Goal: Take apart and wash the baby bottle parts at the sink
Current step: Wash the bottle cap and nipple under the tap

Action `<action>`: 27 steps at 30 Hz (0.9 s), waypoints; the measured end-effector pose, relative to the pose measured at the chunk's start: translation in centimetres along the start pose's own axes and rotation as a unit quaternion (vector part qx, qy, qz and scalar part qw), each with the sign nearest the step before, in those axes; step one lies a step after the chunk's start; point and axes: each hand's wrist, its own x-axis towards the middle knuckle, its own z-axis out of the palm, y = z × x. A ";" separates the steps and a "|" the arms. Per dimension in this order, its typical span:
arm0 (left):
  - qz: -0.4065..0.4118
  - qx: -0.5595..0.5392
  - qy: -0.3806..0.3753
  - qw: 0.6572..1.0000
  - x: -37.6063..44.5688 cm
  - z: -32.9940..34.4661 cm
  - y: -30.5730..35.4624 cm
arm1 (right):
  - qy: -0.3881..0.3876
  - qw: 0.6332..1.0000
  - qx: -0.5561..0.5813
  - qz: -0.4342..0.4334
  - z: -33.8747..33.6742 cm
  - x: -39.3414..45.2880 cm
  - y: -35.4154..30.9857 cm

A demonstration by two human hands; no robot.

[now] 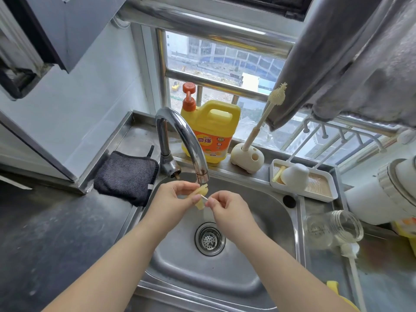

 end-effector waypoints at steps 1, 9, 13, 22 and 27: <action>0.001 -0.003 0.003 1.000 0.0 0.1 0.2 | 0.001 1.000 0.000 -0.003 0.1 0.0 0.0; -0.045 -0.110 -0.048 0.992 0.4 -0.3 0.2 | 0.027 0.999 -0.008 -0.037 0.2 0.3 -0.1; -0.095 -0.146 -0.077 0.982 0.6 -0.5 0.2 | 0.044 0.992 -0.081 -0.082 0.3 0.0 -0.4; -0.026 -0.091 -0.055 0.994 0.4 0.0 0.3 | 0.057 0.980 -0.147 -0.120 -0.1 -0.2 0.0; 0.003 -0.089 0.007 0.996 0.5 0.5 0.4 | 0.045 0.985 -0.131 -0.107 -1.1 -0.2 -0.1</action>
